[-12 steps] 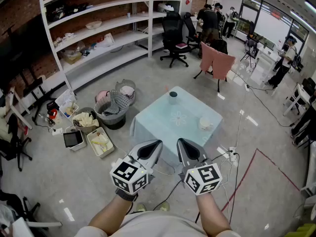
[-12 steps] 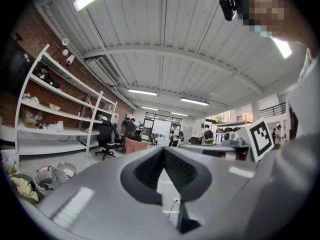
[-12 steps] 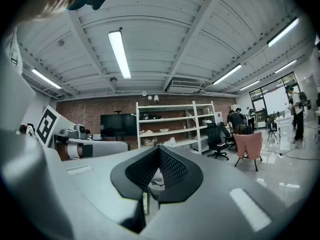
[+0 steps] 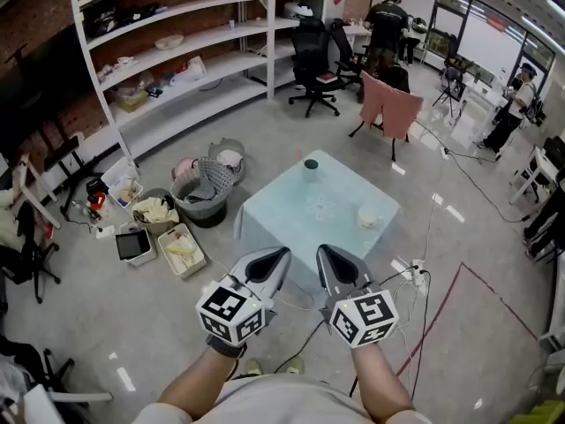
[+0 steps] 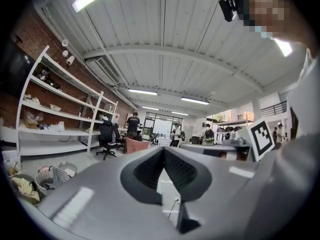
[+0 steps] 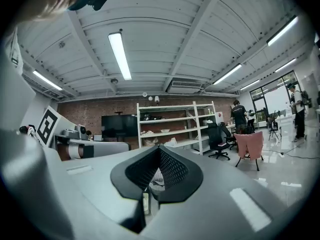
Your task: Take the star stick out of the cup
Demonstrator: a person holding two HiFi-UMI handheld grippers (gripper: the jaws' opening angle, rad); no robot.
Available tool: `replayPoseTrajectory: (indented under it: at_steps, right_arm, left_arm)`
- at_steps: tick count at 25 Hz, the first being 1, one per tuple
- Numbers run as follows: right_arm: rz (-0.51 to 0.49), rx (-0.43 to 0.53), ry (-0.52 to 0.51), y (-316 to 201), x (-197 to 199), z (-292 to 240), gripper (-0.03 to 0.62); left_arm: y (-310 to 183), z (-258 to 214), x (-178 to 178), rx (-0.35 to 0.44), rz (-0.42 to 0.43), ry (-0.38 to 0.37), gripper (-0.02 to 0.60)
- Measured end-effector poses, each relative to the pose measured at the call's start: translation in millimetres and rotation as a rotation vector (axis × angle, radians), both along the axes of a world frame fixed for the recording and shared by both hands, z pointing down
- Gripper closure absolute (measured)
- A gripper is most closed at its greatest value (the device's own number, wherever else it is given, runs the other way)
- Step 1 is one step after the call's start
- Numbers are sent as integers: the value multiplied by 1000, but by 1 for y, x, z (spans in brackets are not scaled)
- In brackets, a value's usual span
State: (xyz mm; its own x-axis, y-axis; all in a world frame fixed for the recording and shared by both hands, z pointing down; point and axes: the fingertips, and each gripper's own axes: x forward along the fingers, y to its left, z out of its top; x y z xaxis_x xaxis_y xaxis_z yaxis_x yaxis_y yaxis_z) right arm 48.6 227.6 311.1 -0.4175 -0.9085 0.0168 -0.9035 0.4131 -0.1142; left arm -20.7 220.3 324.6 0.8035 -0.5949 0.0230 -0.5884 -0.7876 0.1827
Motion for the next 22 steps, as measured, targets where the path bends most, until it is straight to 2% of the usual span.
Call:
replayPoseTrajectory:
  at_steps: [8,22]
  right_arm:
    - [-18,61,-34,2,16,-19,582]
    - [-64,60,-71,-8,38,-13,582]
  left_arm:
    - [-4,-9,1,31,-29,-7,575]
    - [-11,-4,15,32,-92,-28,575]
